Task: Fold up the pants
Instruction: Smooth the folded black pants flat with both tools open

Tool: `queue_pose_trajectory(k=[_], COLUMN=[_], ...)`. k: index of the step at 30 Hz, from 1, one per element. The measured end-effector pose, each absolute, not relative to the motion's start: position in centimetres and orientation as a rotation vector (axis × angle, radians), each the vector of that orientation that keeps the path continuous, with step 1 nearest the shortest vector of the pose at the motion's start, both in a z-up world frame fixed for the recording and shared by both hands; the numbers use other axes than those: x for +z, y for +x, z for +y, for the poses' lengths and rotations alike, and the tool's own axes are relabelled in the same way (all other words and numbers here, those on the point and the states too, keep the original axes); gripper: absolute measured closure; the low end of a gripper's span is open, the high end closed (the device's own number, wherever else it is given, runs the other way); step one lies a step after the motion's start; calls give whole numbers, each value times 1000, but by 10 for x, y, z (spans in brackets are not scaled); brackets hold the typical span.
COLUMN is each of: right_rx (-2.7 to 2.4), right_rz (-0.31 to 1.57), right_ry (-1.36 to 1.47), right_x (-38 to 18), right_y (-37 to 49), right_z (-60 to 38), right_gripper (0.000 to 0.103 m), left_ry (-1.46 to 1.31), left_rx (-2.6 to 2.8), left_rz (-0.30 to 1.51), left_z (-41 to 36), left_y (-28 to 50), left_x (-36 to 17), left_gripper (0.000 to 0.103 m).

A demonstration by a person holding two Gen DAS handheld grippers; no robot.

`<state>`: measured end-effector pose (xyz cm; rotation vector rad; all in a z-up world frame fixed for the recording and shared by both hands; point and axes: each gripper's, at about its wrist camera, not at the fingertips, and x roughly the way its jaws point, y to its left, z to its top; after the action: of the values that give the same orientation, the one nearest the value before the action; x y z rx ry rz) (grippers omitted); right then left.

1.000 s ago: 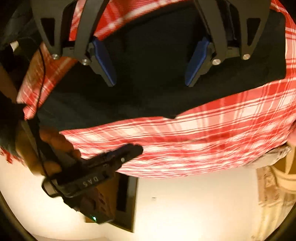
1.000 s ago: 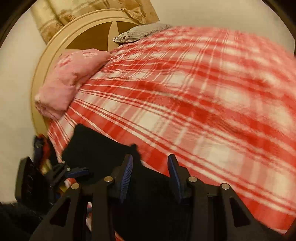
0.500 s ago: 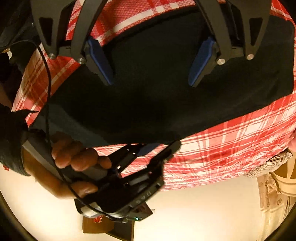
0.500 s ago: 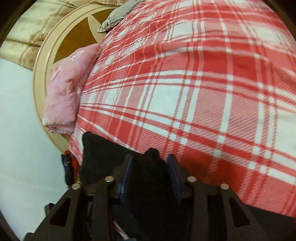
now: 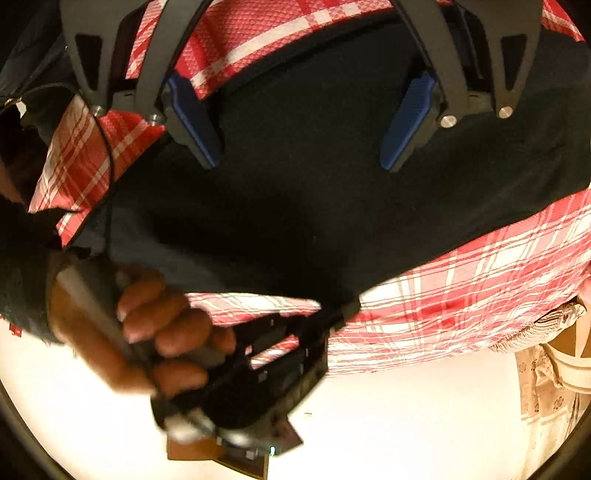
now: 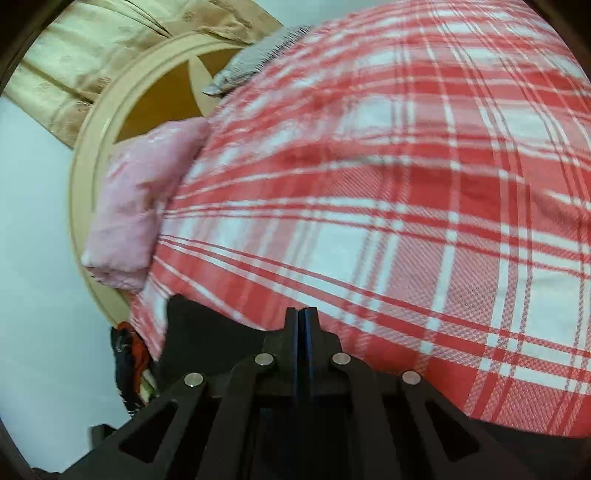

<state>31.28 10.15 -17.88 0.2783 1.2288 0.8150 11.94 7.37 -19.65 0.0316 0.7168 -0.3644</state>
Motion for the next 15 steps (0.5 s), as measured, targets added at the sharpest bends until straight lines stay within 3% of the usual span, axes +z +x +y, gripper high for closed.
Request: queue_pose_trajectory(k=[6, 9, 11, 12, 15], right_rx=[820, 823, 817, 813, 798], right_rz=[1225, 1214, 1186, 1177, 1119], right_ry=[207, 210, 150, 116, -11], right_x=[-189, -177, -165, -159, -141], right_y=[311, 306, 295, 288, 259], right_z=[100, 88, 76, 69, 44], right_gripper=[99, 92, 61, 37, 36], left_ry=[68, 34, -1, -11, -29], left_rx=[-356, -354, -358, -355, -348], left_rz=[716, 717, 718, 718, 716], left_z=[69, 75, 78, 80, 84], left_y=[113, 113, 108, 106, 102], left_x=[-196, -191, -189, -188, -186], left_gripper=[12, 12, 12, 12, 12])
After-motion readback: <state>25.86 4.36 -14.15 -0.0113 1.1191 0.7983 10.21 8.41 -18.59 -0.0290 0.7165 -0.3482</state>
